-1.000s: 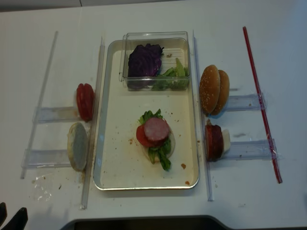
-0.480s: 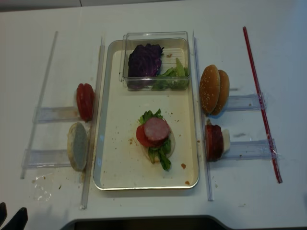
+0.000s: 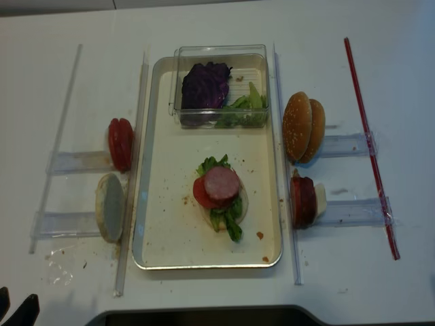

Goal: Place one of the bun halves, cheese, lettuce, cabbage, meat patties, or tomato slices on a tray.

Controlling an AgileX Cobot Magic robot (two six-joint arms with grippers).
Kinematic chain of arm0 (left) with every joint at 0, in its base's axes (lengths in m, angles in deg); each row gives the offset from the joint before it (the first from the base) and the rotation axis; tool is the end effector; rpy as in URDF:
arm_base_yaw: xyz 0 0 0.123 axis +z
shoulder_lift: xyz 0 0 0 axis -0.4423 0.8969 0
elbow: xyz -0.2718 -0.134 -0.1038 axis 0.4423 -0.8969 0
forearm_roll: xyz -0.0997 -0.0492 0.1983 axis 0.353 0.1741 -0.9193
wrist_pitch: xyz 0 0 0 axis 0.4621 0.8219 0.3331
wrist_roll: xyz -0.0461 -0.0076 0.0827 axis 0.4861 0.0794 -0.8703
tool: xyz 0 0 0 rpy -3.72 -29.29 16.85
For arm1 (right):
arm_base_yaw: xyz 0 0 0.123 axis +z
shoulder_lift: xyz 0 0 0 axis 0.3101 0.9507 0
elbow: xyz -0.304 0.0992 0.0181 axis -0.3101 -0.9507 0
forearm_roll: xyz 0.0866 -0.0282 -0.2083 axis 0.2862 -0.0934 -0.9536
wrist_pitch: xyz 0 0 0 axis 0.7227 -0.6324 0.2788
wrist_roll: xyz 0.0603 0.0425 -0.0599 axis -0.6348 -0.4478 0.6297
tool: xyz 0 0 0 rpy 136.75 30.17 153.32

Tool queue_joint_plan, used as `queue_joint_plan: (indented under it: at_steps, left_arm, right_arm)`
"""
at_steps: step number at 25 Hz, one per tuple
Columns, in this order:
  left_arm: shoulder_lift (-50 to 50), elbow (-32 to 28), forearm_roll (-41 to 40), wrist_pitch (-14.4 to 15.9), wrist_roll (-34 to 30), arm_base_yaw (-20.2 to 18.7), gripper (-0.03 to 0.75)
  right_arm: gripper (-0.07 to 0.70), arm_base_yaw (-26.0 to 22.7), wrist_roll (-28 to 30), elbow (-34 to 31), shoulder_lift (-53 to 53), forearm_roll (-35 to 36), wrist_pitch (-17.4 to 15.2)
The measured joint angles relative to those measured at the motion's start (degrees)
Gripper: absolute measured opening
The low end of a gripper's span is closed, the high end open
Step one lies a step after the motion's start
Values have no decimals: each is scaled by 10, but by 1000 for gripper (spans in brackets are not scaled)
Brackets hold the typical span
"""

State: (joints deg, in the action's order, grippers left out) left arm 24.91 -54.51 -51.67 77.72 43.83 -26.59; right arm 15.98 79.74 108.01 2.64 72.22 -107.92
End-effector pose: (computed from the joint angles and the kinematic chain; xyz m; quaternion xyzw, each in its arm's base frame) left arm -0.0659 -0.0090 0.2492 0.0491 0.8811 -0.0329 0.4693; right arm -0.0619 0.0089 0.2475 -0.0559 0.8755 -0.0084 0.4798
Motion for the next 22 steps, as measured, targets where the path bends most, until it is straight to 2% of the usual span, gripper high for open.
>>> queue_joint_plan:
  at_steps: [22]
  left_arm:
    - [0, 0, 0, 0, 0, 0, 285]
  right_arm:
    - [382, 0, -2, 0, 0, 0, 0]
